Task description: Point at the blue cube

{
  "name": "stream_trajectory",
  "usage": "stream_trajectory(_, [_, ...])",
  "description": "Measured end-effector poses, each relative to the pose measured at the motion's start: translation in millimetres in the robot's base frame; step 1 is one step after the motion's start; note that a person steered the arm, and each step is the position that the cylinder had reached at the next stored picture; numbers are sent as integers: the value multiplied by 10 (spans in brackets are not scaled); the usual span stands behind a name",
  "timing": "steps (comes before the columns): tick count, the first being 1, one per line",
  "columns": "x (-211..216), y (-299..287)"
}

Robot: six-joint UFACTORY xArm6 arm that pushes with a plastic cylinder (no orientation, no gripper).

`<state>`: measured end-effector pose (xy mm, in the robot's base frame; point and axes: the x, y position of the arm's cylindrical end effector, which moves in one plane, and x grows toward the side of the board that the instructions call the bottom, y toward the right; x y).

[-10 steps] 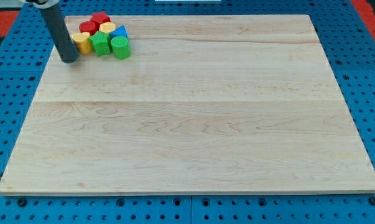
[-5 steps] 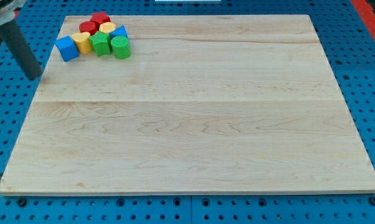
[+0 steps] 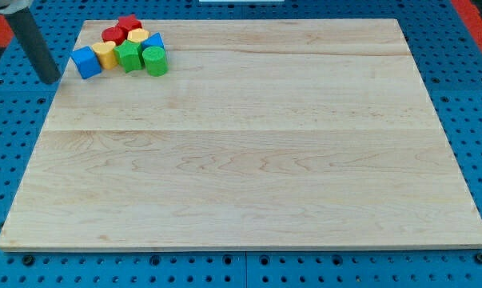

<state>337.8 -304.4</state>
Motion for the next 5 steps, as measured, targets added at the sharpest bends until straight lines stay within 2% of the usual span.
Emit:
stream_trajectory(4, [-67,250])
stream_trajectory(5, [-68,509])
